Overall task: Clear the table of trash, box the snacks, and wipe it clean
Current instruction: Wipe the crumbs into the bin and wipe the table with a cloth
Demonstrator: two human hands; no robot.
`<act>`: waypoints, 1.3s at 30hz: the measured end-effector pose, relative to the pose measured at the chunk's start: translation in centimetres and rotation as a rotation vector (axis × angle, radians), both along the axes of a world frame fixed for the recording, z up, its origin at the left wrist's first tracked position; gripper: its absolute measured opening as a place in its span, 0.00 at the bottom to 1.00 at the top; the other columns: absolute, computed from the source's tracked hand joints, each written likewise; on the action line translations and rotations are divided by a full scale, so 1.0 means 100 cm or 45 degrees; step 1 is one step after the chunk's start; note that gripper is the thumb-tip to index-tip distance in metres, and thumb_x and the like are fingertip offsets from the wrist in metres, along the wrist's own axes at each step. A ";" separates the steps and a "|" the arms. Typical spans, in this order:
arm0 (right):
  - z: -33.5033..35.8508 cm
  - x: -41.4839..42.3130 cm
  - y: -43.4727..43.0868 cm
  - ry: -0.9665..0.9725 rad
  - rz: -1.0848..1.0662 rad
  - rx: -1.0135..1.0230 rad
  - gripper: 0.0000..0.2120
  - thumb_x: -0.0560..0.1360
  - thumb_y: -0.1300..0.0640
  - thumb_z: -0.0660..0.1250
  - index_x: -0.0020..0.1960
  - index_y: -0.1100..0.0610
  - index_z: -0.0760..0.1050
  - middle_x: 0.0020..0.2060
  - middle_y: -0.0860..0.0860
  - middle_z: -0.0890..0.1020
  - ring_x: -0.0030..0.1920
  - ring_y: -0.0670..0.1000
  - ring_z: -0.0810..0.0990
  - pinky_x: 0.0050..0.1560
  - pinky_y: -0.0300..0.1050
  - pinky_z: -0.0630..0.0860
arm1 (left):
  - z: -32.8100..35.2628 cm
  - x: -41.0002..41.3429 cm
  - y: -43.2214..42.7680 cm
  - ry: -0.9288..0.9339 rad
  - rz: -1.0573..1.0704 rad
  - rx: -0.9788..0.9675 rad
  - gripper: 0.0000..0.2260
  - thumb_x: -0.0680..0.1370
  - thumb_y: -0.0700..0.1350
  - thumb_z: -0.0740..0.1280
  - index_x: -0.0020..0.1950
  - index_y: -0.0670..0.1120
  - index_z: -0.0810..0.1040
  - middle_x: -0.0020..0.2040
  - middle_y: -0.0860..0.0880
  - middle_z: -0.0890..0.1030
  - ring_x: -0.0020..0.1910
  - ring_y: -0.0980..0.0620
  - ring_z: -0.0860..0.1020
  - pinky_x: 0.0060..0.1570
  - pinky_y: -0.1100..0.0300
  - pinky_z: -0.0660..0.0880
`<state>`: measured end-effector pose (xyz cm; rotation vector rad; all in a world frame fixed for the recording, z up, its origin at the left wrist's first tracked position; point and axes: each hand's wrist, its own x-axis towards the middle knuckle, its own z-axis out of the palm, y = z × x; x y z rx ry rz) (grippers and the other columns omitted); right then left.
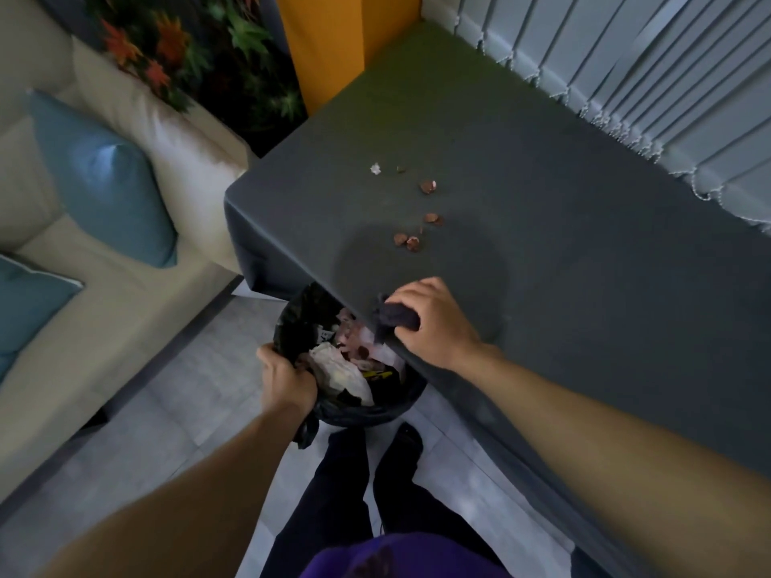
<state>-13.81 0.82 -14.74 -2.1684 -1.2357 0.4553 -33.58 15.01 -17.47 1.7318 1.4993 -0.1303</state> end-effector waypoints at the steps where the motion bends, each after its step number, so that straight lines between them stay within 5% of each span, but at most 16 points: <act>1: 0.000 -0.002 0.001 0.032 0.006 0.029 0.11 0.68 0.60 0.70 0.50 0.56 0.81 0.46 0.48 0.82 0.50 0.52 0.74 0.54 0.39 0.68 | 0.000 0.001 0.003 0.000 0.003 -0.002 0.13 0.77 0.35 0.59 0.56 0.44 0.56 0.54 0.37 0.73 0.53 0.35 0.75 0.50 0.40 0.76; 4: 0.004 0.003 0.003 0.060 -0.178 0.130 0.06 0.68 0.59 0.67 0.45 0.56 0.78 0.41 0.48 0.79 0.45 0.50 0.74 0.46 0.45 0.73 | 0.001 0.002 0.012 0.023 -0.011 -0.010 0.14 0.77 0.36 0.59 0.56 0.45 0.56 0.54 0.36 0.73 0.52 0.35 0.75 0.50 0.40 0.76; 8: 0.010 0.044 0.011 0.106 -0.930 0.314 0.08 0.68 0.58 0.64 0.45 0.61 0.75 0.41 0.57 0.79 0.44 0.59 0.77 0.46 0.51 0.73 | 0.000 0.004 0.023 0.006 -0.032 -0.062 0.14 0.78 0.35 0.58 0.58 0.45 0.56 0.53 0.37 0.74 0.50 0.37 0.76 0.50 0.38 0.77; 13: 0.015 0.107 0.029 0.177 -1.415 0.293 0.15 0.72 0.60 0.61 0.56 0.65 0.74 0.54 0.61 0.78 0.57 0.61 0.76 0.61 0.55 0.71 | 0.001 0.005 0.034 0.004 -0.060 -0.095 0.14 0.78 0.35 0.58 0.58 0.46 0.56 0.53 0.38 0.74 0.50 0.38 0.76 0.48 0.39 0.78; 17: 0.008 0.113 0.047 0.195 -1.113 0.008 0.20 0.75 0.61 0.63 0.67 0.60 0.74 0.62 0.58 0.78 0.63 0.57 0.75 0.66 0.48 0.70 | -0.001 0.005 0.037 0.014 -0.075 -0.106 0.14 0.78 0.34 0.58 0.57 0.46 0.56 0.52 0.37 0.74 0.49 0.38 0.77 0.44 0.42 0.76; 23: 0.007 0.080 0.059 0.022 -0.491 0.035 0.17 0.68 0.62 0.70 0.56 0.58 0.82 0.51 0.54 0.85 0.53 0.55 0.79 0.55 0.34 0.68 | -0.002 0.005 0.042 0.008 -0.086 -0.120 0.14 0.78 0.35 0.58 0.57 0.46 0.56 0.53 0.36 0.75 0.50 0.38 0.76 0.47 0.42 0.76; 36: 0.006 -0.023 0.043 0.147 0.272 0.005 0.10 0.66 0.61 0.74 0.47 0.56 0.83 0.43 0.48 0.84 0.49 0.50 0.76 0.50 0.43 0.75 | -0.008 -0.003 0.033 -0.038 -0.061 -0.098 0.15 0.76 0.35 0.60 0.56 0.46 0.56 0.48 0.42 0.72 0.47 0.43 0.74 0.42 0.50 0.72; 39: 0.010 -0.023 0.040 0.153 0.183 0.086 0.12 0.67 0.64 0.72 0.50 0.59 0.83 0.45 0.51 0.84 0.51 0.52 0.77 0.53 0.45 0.76 | -0.008 -0.004 0.031 -0.051 -0.060 -0.097 0.14 0.77 0.36 0.60 0.56 0.45 0.56 0.48 0.42 0.72 0.43 0.47 0.73 0.41 0.50 0.72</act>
